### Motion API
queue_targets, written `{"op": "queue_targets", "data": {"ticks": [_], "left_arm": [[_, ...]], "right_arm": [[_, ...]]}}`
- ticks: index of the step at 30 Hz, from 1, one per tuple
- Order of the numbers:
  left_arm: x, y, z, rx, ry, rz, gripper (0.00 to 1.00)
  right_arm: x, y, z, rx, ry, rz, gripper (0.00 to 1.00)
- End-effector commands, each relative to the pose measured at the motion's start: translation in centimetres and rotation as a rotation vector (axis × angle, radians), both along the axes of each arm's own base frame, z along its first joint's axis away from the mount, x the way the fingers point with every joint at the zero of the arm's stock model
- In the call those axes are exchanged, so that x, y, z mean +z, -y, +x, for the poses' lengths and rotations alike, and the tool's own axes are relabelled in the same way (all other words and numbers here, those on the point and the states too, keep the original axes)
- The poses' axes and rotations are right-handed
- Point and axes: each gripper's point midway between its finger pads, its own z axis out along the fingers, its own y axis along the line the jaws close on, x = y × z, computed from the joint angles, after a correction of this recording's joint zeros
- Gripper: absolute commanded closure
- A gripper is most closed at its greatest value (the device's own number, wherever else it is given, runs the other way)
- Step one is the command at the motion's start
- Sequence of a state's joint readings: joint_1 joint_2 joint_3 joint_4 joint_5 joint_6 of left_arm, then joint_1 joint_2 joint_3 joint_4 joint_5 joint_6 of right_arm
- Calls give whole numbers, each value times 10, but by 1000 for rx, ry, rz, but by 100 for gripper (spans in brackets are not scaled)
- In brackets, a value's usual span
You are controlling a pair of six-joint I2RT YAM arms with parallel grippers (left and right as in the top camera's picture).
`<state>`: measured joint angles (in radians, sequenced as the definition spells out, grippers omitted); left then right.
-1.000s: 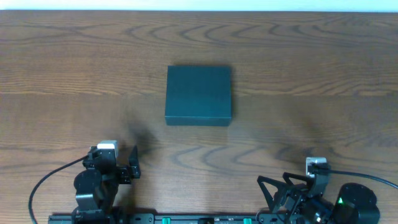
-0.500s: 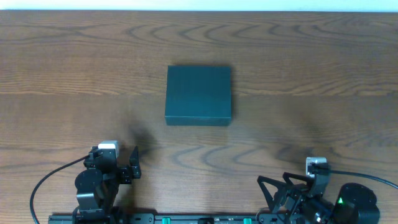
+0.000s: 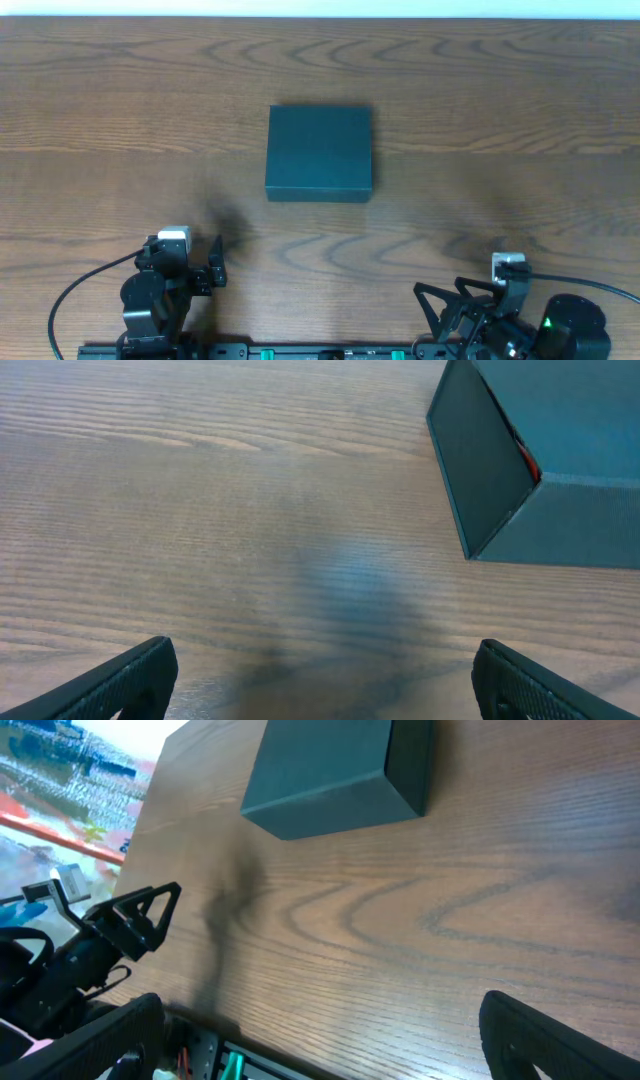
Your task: Pack container
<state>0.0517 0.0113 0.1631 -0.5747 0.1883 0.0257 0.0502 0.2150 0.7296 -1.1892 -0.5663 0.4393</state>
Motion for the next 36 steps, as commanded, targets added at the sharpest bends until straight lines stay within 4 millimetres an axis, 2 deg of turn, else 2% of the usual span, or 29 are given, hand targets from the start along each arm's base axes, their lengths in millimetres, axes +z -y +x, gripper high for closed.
{"op": "queue_targets", "data": {"ticks": [1,6,10,13,17,19,22,24,36], "left_arm": [[-2,1,0,-4,1,-11,5],[-2,1,0,-4,1,-11,5],[-2,1,0,-4,1,-11,5],[-2,1,0,-4,1,-11,5],[-2,1,0,-4,1,-11,5],[-2,1,0,-4,1,-11,5],[-2,1,0,-4,1,-11,5],[-2,1,0,-4,1,-11,5],[-2,1,0,-4,1,-11,5]], "right_arm": [[-6,15,6,-57,28,-91,1],[-10,51,21,-222,145,-250,1],[-9,52,34,-158,365,-377,1],[-20,52,49,-105,422,-463,1],[-53,51,66,-67,413,-514,1],[-84,49,72,-50,361,-510,1],[-130,45,71,-17,252,-479,1],[-124,51,75,-51,273,-504,1],[-126,51,75,-50,270,-505,1]]}}
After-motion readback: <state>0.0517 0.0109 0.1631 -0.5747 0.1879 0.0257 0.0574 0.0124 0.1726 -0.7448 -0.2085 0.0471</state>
